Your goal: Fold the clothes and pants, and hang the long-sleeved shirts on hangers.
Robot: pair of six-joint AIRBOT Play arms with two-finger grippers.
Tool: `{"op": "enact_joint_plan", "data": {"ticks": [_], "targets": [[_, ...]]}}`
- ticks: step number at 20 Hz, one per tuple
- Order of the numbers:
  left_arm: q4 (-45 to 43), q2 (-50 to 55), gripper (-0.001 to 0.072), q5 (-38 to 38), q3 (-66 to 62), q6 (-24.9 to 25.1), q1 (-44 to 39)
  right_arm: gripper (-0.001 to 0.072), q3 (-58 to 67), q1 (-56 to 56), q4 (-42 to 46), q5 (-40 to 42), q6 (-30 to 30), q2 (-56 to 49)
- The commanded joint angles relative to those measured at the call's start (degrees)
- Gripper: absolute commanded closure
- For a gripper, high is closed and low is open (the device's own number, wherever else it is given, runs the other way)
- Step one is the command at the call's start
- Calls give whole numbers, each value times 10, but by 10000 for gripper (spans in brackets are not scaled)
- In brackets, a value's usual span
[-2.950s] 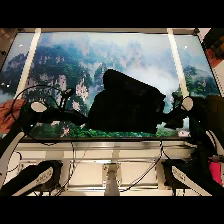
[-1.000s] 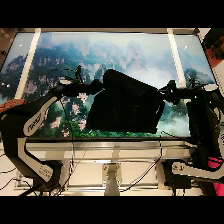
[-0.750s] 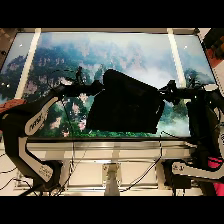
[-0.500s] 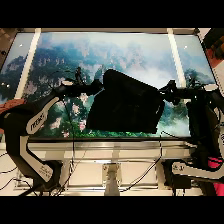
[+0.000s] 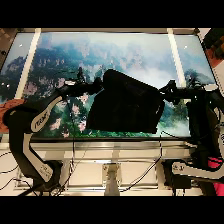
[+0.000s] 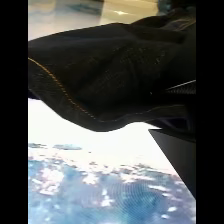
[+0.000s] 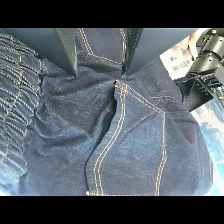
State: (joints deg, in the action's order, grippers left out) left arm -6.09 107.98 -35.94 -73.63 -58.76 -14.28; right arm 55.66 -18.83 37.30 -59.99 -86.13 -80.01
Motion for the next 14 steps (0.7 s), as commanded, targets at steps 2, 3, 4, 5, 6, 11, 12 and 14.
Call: {"op": "enact_joint_plan", "data": {"ticks": [2,3,4,5,6,11,12,14], "targets": [[2,2,679,17,-4,9,0,374,0,0,2,13,0,0],[2,2,696,17,-4,20,0,374,0,0,5,22,0,0],[2,2,696,17,-4,21,0,374,0,0,9,32,0,0],[2,2,697,17,-4,22,1,374,0,0,13,39,0,0],[2,0,697,17,-4,22,2,374,0,0,20,42,-5,0],[1,-30,701,20,-4,93,9,374,0,0,142,35,-76,-1],[-2,-40,701,28,-4,105,9,373,0,0,156,28,-79,-1],[-43,-68,701,58,-4,109,9,373,0,0,161,12,-79,-3]]}}
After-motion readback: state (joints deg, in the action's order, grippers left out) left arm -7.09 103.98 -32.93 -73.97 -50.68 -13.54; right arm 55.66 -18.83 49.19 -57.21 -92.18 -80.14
